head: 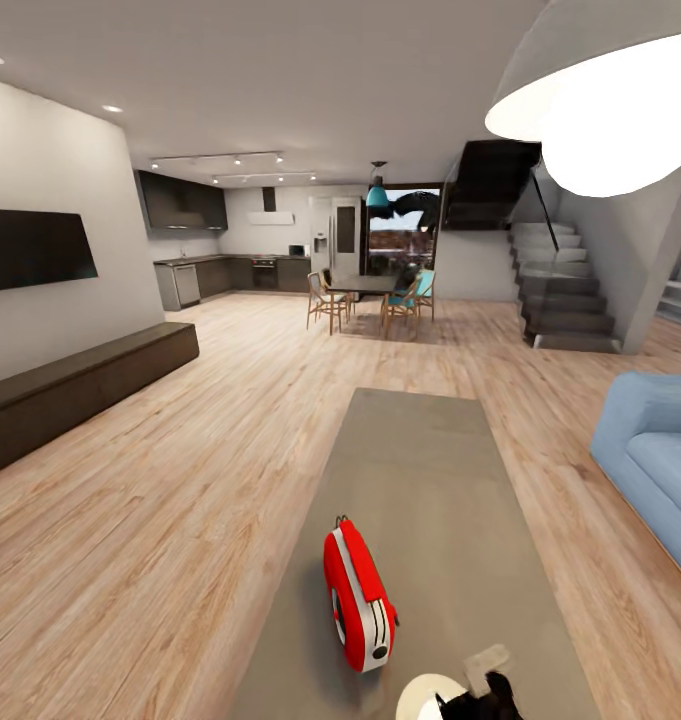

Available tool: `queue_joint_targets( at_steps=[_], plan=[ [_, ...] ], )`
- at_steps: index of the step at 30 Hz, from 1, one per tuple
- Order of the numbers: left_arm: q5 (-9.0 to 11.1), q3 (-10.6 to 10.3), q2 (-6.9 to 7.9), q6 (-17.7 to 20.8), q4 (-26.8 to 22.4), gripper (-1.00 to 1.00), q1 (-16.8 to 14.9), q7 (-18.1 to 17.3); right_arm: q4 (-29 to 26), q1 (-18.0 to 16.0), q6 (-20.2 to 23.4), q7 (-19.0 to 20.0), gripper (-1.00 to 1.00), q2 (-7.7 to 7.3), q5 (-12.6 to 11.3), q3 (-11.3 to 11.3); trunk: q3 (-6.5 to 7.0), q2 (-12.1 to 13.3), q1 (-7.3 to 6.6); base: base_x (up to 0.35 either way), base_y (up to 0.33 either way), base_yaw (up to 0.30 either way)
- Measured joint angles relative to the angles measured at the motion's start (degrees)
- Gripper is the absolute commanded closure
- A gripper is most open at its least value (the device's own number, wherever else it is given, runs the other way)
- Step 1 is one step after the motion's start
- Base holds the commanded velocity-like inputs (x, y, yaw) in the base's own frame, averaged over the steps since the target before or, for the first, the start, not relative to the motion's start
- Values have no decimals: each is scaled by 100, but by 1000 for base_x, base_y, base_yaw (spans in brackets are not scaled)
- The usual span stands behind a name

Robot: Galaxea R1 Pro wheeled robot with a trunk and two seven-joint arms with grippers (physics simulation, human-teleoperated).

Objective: Turn on the radio receiver that's on the table in the living room.

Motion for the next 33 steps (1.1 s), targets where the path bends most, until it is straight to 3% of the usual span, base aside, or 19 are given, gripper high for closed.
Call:
queue_joint_targets(
  at_steps=[8,13,15,16,25,29,33],
  plan=[
    [-8,0,-1,0,0,-100,0,0,-1613,-100,1902,854,-100,140,17,49,0,0,0,0,0,0],
    [-10,0,-1,0,0,-100,0,0,-2081,-169,2330,1061,-100,200,14,98,0,0,0,0,0,0],
    [-11,0,-4,0,0,-100,0,0,-2217,-185,2521,1086,-100,276,9,221,0,0,0,0,0,0],
    [-11,0,-2,0,0,-100,0,0,-2357,-195,2777,1098,-100,373,-5,416,0,0,0,0,0,0],
    [-11,0,0,3,0,-100,0,0,-2802,-239,3207,1104,-100,622,-7,606,0,0,0,0,0,0],
    [-10,0,3,5,-1,-100,0,0,-2924,-648,3791,1104,-100,958,-25,622,0,0,0,0,0,0],
    [-8,0,1,8,0,-100,0,0,-2932,-1086,4234,1109,-100,1067,-49,624,0,0,0,0,0,0]
  ],
)
